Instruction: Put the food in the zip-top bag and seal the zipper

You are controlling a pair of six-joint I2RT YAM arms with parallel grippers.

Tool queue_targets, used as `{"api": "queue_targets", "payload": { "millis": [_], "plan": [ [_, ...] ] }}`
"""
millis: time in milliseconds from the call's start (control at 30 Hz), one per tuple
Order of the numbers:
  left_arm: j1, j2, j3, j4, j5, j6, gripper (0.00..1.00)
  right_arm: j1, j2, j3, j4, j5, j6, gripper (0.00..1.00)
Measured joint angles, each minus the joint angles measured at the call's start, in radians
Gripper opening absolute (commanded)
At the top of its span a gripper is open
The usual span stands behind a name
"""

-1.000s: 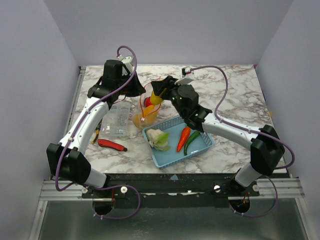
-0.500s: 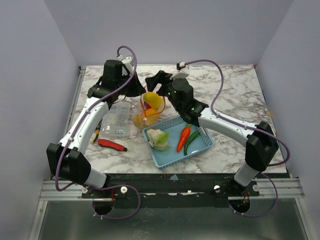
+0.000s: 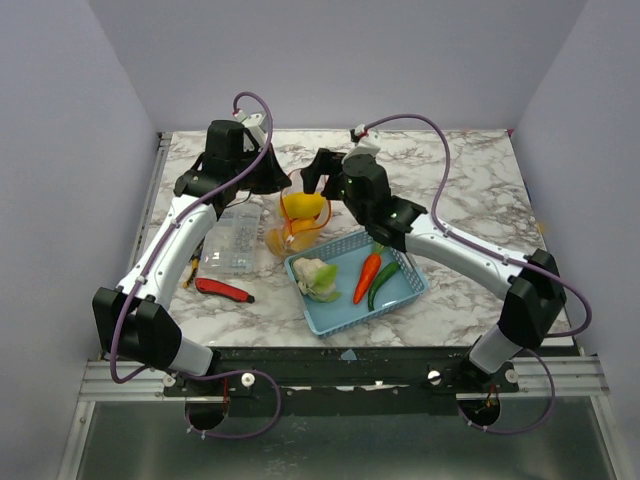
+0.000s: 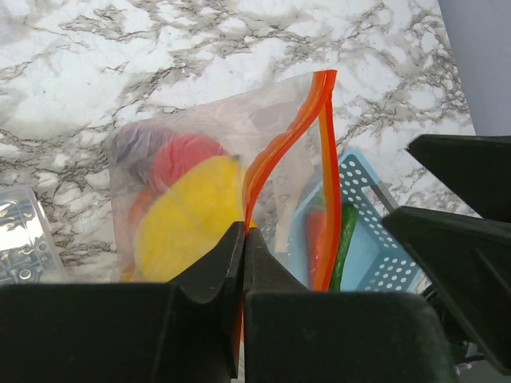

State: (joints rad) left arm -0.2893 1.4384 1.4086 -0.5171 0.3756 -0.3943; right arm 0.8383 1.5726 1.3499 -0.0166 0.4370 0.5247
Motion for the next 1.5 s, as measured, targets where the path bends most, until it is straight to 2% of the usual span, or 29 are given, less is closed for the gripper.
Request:
{"api": "queue_targets", "payload": {
  "millis": [300,467,533,667,1200,1500],
  "plan": [
    [0.0,-0.01,-0.005,0.0,0.0,-0.001,0.0,0.0,-0.262,-0.213,-0.18,0.085,0.021,0.82],
    [0.0,-0.01,-0.005,0.0,0.0,-0.003,0.0,0.0,-0.323,-0.356,-0.269,0.088,0.126,0.7],
    [0.0,-0.01,-0.006,0.0,0.0,-0.004,0.0,0.0,-0.324,-0.4,-0.298,0.083,0.175,0.7],
    [0.0,-0.01,-0.008,0.0,0.0,-0.005,0.0,0.0,-0.322,-0.459,-0.356,0.078,0.254,0.61],
    [0.0,-0.01,-0.009,0.0,0.001,-0.008,0.0,0.0,-0.206,-0.525,-0.507,0.095,0.629,0.51],
    [0.0,-0.01,-0.009,0.0,0.001,-0.01,0.0,0.0,-0.132,-0.53,-0.519,0.128,0.682,0.5]
  ]
}}
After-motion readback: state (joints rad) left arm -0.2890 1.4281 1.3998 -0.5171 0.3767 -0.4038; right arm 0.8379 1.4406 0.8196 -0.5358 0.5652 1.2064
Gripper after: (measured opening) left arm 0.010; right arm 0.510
